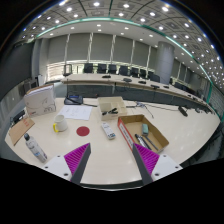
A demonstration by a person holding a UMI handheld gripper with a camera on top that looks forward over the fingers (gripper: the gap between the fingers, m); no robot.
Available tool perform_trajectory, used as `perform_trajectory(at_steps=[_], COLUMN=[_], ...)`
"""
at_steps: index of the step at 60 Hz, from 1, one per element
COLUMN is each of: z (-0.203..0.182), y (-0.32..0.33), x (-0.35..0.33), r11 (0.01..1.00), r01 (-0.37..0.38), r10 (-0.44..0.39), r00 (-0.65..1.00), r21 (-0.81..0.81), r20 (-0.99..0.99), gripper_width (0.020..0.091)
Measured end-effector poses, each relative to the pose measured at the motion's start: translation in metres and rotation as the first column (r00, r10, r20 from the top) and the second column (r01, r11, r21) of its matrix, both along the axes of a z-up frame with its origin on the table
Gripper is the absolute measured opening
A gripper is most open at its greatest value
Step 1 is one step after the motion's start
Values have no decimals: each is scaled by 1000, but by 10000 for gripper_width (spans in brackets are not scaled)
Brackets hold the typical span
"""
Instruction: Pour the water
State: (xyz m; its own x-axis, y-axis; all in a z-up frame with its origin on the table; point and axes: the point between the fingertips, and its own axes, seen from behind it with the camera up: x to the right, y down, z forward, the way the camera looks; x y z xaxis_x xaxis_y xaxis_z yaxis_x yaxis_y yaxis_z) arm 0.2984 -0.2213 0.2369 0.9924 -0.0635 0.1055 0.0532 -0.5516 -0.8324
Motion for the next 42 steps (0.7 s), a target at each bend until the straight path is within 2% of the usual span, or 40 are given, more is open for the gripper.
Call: perform_trajectory(at_steps=[9,18,42], z=[-10,-30,-108], y=[-8,-21,-51], x=[-26,-88,-303], r11=[999,996,977], r01=[-41,-87,-210], r10=[41,87,213], r00=[999,996,967], r21=[-15,-7,40], r20=[8,-13,-138], gripper_width=[862,864,865])
